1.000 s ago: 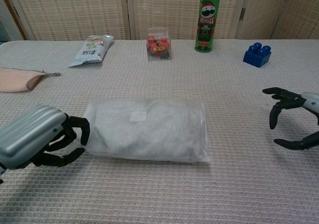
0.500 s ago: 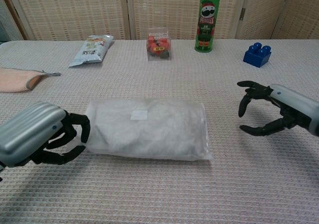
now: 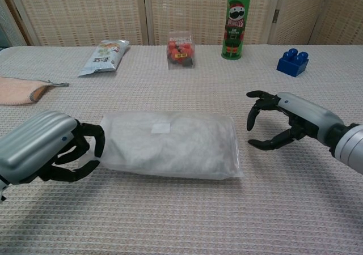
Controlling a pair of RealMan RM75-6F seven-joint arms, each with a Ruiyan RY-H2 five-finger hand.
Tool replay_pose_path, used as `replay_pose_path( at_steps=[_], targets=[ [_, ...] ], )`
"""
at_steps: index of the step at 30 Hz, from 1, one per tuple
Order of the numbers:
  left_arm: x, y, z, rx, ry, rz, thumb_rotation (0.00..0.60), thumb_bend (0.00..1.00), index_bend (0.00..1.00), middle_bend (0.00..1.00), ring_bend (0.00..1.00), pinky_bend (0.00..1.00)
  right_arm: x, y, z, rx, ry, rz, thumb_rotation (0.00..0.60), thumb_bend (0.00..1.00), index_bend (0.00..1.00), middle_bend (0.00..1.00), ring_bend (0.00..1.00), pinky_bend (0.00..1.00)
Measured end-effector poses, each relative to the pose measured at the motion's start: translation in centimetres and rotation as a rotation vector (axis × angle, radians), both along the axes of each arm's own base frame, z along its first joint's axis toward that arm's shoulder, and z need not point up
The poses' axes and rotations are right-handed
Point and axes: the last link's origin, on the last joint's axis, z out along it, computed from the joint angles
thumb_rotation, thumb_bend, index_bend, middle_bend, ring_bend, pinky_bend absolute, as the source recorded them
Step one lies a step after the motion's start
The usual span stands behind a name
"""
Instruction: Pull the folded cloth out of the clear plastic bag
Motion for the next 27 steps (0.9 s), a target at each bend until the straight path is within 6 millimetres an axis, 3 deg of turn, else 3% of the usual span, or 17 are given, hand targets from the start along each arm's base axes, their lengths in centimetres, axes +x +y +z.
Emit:
replay_pose_path(
  at_steps=[27],
  targets=[
    [0.1,0.5,0.0,0.001,0.002,0.014,0.6,0.5,0.74,1.0,1.0,1.0,2.4,-1.5,-3.4,0.031,-0.025,0.007,0.6,0.23,0.45,0.01,0.0,0.0]
  ],
)
